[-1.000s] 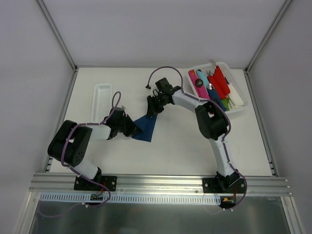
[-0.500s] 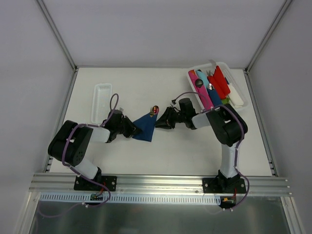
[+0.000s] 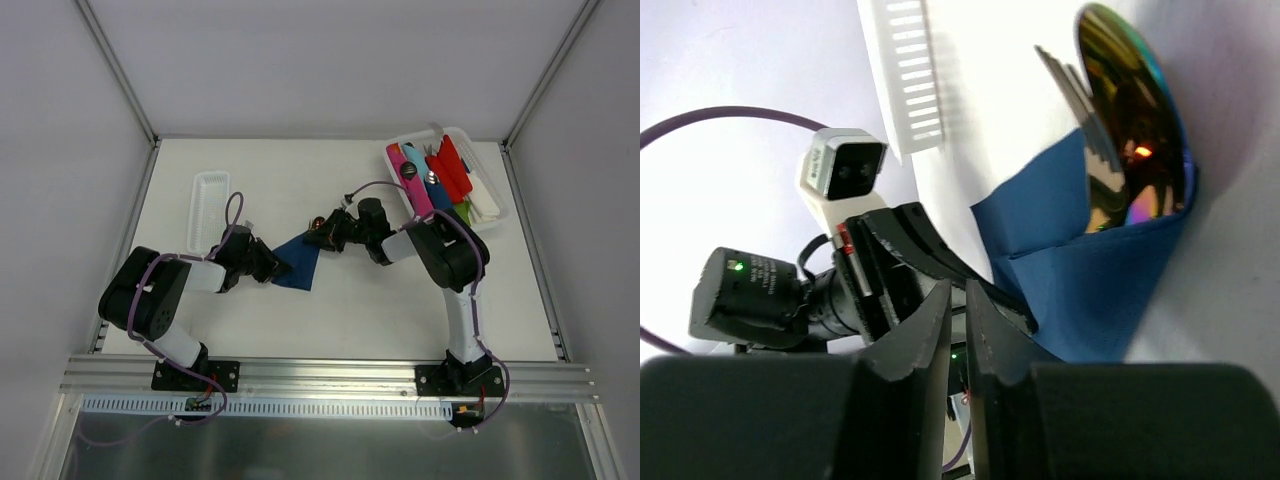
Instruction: Place the utensils on the paper napkin and roll it up
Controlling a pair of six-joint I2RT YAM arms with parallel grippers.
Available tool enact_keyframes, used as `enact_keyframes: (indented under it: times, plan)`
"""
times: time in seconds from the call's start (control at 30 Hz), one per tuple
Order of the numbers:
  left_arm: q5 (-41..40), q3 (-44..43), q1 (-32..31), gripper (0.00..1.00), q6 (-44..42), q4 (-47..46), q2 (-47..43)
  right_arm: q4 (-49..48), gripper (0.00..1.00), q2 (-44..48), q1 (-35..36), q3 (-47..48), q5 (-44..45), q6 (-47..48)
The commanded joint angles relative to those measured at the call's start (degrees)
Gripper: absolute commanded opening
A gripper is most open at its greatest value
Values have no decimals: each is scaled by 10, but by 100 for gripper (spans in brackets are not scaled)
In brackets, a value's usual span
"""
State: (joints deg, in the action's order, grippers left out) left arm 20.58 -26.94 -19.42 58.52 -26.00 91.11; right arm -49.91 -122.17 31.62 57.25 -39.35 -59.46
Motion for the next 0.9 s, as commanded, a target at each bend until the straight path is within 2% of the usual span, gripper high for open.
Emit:
enact_keyframes:
  times: [0.0,0.27,0.6,0.67,0.8,0.87]
  plan:
    - [-37,11,6,0,-31,83,21,2,13,-11,6,14,9,9]
    - [-36,4,7,0,-39,91,21,146,9,-7,24,38,23,142]
    - [-48,-7,9,1,-69,116,-13,244,6,-13,23,63,58,206]
    - [-50,-12,9,4,-83,125,-35,252,6,-14,24,68,54,209]
    - [-62,-43,9,21,-128,169,-87,286,4,-15,27,87,59,228]
    - [-93,-53,9,25,-141,210,-125,294,3,-16,27,89,60,232]
